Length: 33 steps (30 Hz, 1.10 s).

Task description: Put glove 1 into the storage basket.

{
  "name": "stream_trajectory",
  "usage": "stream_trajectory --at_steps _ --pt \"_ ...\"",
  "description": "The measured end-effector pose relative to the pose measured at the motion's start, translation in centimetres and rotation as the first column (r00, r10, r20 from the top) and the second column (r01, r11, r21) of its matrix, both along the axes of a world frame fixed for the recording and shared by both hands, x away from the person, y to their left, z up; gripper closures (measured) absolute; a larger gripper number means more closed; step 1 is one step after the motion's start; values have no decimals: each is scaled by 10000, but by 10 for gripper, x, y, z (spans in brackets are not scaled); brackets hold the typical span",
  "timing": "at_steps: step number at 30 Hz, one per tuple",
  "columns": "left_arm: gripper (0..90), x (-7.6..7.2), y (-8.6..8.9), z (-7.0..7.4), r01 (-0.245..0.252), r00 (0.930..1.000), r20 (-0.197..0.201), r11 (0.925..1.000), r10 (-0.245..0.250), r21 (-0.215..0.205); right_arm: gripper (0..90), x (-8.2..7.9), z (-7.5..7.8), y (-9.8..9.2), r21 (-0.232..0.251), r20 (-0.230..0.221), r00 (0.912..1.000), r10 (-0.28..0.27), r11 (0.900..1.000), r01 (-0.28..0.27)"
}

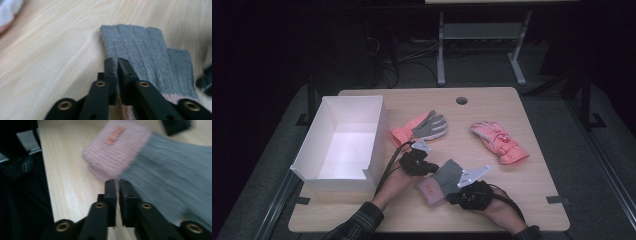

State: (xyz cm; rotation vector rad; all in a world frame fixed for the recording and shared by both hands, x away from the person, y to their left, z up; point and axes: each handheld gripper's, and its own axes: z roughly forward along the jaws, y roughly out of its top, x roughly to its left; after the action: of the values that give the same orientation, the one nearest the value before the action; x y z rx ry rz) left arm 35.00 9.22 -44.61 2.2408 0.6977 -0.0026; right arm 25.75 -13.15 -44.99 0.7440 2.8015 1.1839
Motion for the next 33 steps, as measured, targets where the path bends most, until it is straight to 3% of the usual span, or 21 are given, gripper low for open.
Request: stream_trajectory --at_steps 2,3,4,6,11,15,16,20,21,27,33 --pt "774 -1 3 4 44 10000 66 9999 -43 -101 729 -1 3 -11 134 98 9989 -460 9989 458" --pt "723 -1 3 4 44 10000 66 9999 -43 -101 729 -1 3 -11 134 98 9989 -460 9989 458" --pt "666 -4 5 7 91 9999 76 9999 -91 -60 632 -2 5 -24 89 329 9934 -1097 9939 1095" --pt "574 -9 5 11 191 9997 151 9998 -191 17 545 -1 7 -33 106 413 9872 -1539 9881 1536" --pt "344 -24 -4 16 628 9975 317 9974 -639 359 354 2 5 -55 126 300 9597 -2795 9602 2792" --pt "234 -27 -11 12 818 9961 266 9943 -838 686 160 3 0 -70 -61 288 9321 -3611 9324 3614" --pt "216 -29 -17 7 783 9965 246 9943 -803 723 152 2 0 -73 -105 353 9259 -3762 9263 3768" --pt "176 -29 -22 -2 980 9947 183 9887 -1007 1135 136 2 -2 -79 -32 593 9169 -3948 9184 3956" --pt "176 -30 -23 -4 845 9963 79 9916 -857 983 136 3 -2 -78 49 566 9151 -3992 9167 3996" --pt "170 -30 -27 -11 993 9949 67 9882 -1008 1165 136 3 -5 -74 -162 769 9207 -3825 9229 3848" --pt "214 -31 -27 -12 1093 9939 32 9868 -1105 1197 136 3 -3 -75 -44 973 9076 -4084 9117 4107"
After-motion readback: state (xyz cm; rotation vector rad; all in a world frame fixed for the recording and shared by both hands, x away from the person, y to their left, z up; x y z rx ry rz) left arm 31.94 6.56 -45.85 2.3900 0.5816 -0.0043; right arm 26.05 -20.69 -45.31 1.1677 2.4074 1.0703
